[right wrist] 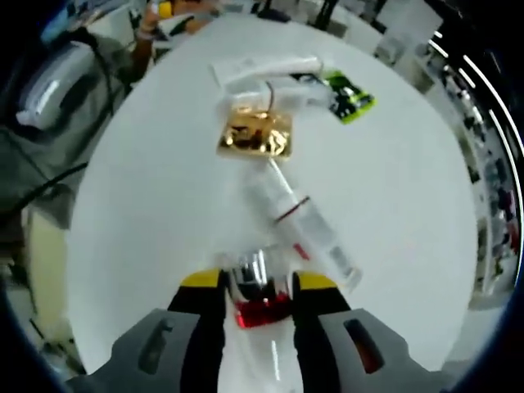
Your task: Arrange the skincare products in the storage area until every visible bottle or jar stands upright without overlapping.
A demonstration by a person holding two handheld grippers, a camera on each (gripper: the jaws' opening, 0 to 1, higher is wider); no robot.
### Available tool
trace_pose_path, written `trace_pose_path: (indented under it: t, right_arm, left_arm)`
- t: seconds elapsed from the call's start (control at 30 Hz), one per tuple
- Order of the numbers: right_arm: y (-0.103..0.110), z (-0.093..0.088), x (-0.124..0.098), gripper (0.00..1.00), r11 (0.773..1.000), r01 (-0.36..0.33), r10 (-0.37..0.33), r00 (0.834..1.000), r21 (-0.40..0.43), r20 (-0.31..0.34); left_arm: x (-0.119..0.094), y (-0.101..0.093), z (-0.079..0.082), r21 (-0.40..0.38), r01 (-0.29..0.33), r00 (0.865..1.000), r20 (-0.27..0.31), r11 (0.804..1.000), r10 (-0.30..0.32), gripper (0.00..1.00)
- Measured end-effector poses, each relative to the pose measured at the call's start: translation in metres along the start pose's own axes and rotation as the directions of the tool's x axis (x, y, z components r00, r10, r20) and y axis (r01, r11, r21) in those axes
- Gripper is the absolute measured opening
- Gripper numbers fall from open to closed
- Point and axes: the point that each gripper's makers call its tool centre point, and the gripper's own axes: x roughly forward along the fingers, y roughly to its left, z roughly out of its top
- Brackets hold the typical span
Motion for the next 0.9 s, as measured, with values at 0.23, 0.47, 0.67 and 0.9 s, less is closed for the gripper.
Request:
trace_pose_path:
  t: [0.23, 0.47, 0.67, 0.9]
  right_arm:
    - [0.003, -0.003, -0.001, 0.26, 1.0, -0.009, 0.011, 0.995, 0.025, -0.094]
    - [-0.002, -0.001, -0.012, 0.25, 0.999, 0.028, -0.024, 0.994, 0.033, -0.104]
    - [-0.008, 0.014, -0.035, 0.25, 0.994, 0.091, -0.09, 0.996, 0.067, -0.018]
    - [-0.011, 0.027, -0.061, 0.24, 0.984, 0.15, -0.156, 0.985, 0.097, 0.066]
  left_arm:
    - [-0.003, 0.005, 0.0, 0.004, -0.011, 1.0, 0.0, 1.0, 0.011, 0.96]
    - [-0.003, 0.006, 0.002, 0.003, -0.011, 1.0, 0.005, 1.0, 0.011, 0.96]
    - [-0.001, 0.006, 0.0, 0.003, -0.003, 1.0, -0.002, 1.0, 0.003, 0.96]
    - [-0.002, 0.007, -0.002, 0.0, -0.002, 1.0, 0.0, 1.0, 0.002, 0.96]
